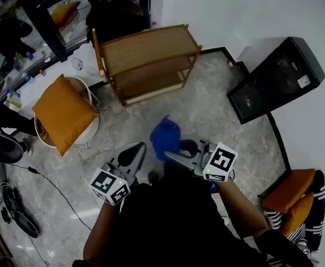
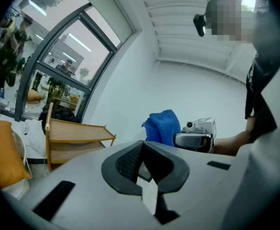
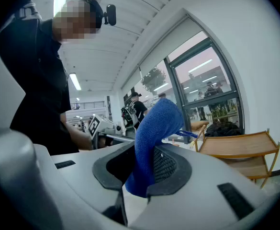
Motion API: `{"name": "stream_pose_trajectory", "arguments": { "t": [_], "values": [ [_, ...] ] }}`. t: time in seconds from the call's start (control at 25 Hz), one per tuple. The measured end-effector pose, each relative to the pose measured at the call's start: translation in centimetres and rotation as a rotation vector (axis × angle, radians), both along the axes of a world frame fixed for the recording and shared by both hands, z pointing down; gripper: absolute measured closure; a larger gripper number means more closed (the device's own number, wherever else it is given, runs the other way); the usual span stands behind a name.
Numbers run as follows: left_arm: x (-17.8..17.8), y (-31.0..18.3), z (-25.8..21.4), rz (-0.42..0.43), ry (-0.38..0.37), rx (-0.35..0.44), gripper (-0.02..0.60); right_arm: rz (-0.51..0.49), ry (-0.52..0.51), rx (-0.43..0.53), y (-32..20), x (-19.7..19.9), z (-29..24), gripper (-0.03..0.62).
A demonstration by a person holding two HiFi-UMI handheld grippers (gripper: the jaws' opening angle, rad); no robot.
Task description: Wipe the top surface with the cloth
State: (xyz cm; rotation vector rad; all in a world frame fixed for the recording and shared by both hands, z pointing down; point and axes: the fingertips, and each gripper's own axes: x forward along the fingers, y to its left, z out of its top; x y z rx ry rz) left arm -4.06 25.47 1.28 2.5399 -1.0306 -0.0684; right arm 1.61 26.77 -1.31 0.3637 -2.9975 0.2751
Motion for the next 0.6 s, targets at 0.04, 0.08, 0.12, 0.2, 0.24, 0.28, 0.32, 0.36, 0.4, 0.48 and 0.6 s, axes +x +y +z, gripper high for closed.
{"name": "stream_pose_trajectory", "arguments": {
  "t": [0.04,0.08,0.12,0.2,0.24,0.28,0.32,0.36,0.4,0.48,0.6],
  "values": [
    [0.0,0.0,0.0,-0.002,0.005,-0.005,0.569,0.003,-0.002,-0.004,0.0,0.1,-0.1,0.51],
    [0.0,0.0,0.1,-0.003,0.01,-0.011,0.569,0.007,-0.004,-0.007,0.0,0.2,-0.1,0.51],
    [0.0,0.1,0.1,-0.004,0.013,-0.015,0.569,0.011,-0.004,-0.01,-0.1,0.3,-0.1,0.51],
    [0.1,0.1,0.2,-0.005,0.013,-0.02,0.569,0.021,-0.001,-0.014,-0.3,0.5,0.0,0.51],
    [0.1,0.2,0.3,-0.007,0.013,-0.021,0.569,0.026,0.002,-0.016,-0.4,0.6,0.1,0.51],
    [0.1,0.1,0.4,-0.008,0.015,-0.021,0.569,0.032,0.005,-0.019,-0.6,0.6,0.3,0.51],
    [0.1,0.1,0.5,-0.007,0.019,-0.022,0.569,0.039,0.007,-0.025,-0.8,0.6,0.4,0.51],
    [0.1,0.2,0.6,-0.007,0.023,-0.025,0.569,0.047,0.008,-0.034,-0.9,0.6,0.6,0.509],
    [0.0,0.3,0.8,-0.007,0.024,-0.03,0.569,0.056,0.008,-0.044,-1.0,0.5,0.7,0.508],
    [-0.2,0.7,1.3,-0.009,0.022,-0.046,0.569,0.069,0.011,-0.063,-0.9,0.4,1.1,0.508],
    [-0.6,0.4,1.5,-0.016,0.024,-0.057,0.569,0.066,0.043,-0.06,-1.0,0.2,1.7,0.508]
  ]
}}
